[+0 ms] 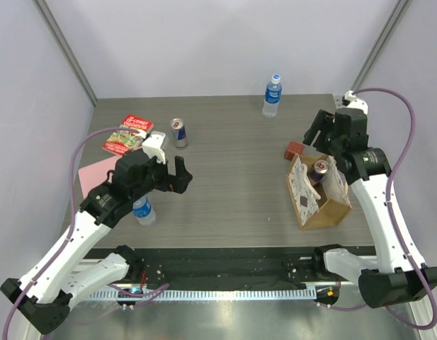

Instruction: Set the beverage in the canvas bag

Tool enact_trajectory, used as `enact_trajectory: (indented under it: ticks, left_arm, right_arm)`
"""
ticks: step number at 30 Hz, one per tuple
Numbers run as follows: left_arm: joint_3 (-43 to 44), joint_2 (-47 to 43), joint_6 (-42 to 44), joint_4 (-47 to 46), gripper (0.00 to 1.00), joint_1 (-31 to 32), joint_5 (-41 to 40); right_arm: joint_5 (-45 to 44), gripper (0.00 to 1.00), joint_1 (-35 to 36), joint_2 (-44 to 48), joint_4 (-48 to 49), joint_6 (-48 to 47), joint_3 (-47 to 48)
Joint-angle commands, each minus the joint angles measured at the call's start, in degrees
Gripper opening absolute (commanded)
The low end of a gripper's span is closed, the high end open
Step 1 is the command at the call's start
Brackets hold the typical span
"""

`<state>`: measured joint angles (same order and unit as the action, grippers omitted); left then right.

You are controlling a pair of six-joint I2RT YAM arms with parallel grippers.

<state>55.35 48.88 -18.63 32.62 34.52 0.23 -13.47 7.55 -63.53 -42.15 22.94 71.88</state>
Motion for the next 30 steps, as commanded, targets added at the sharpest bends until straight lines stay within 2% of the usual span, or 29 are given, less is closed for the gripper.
enact_trajectory:
  ticks: [1,3,4,7,14,16,20,21,22,30]
  left_arm:
    - [9.5,-0.3,-7.5,9.2,1.0,0.1,-17.2]
    - [11.8,0.4,-9.9,14.0,1.0,0.1,-25.1]
    - [12.6,0.7,-12.7,18.7,1.0,0.1,-33.2]
    - [13.7,1.0,-17.6,26.4,1.0,0.1,-43.4]
    - [11.6,-0.3,-33.9,38.8,0.98,0.1,-50.5]
    - [9.6,-0.7,-34.3,38.4,0.91,0.1,-48.9]
    - [6.8,-1.2,-32.4,34.0,0.83,0.1,-40.6]
    - [6.7,-0.9,-33.0,34.4,0.74,0.1,-39.9]
    - [6.3,-0.6,-33.3,34.6,0.7,0.1,-39.3]
    - [2.3,0.5,-34.4,32.5,0.65,0.1,-34.3]
  right_arm:
    - [12.1,0.73,2.4,2.7,-1.5,-1.7,5.3]
    - [12.7,0.73,4.7,3.2,-0.6,-1.1,4.9]
    - [12.7,0.73,5.4,4.0,0.9,-1.1,3.8]
    - [14.7,0.73,7.8,5.0,2.7,-1.1,2.0]
    - [15.1,0.73,8.4,5.6,3.1,-3.1,-0.7]
    - [14.9,0.73,8.4,5.8,3.4,-3.3,-1.2]
    - [15.3,0.73,8.4,5.6,3.7,-3.3,-1.8]
    - [15.6,0.73,8.4,5.6,3.7,-3.2,-2.0]
    - [15.6,0.73,8.4,5.5,3.8,-2.8,-2.1]
    - [15.8,0.73,8.6,5.4,4.3,-2.0,-2.8]
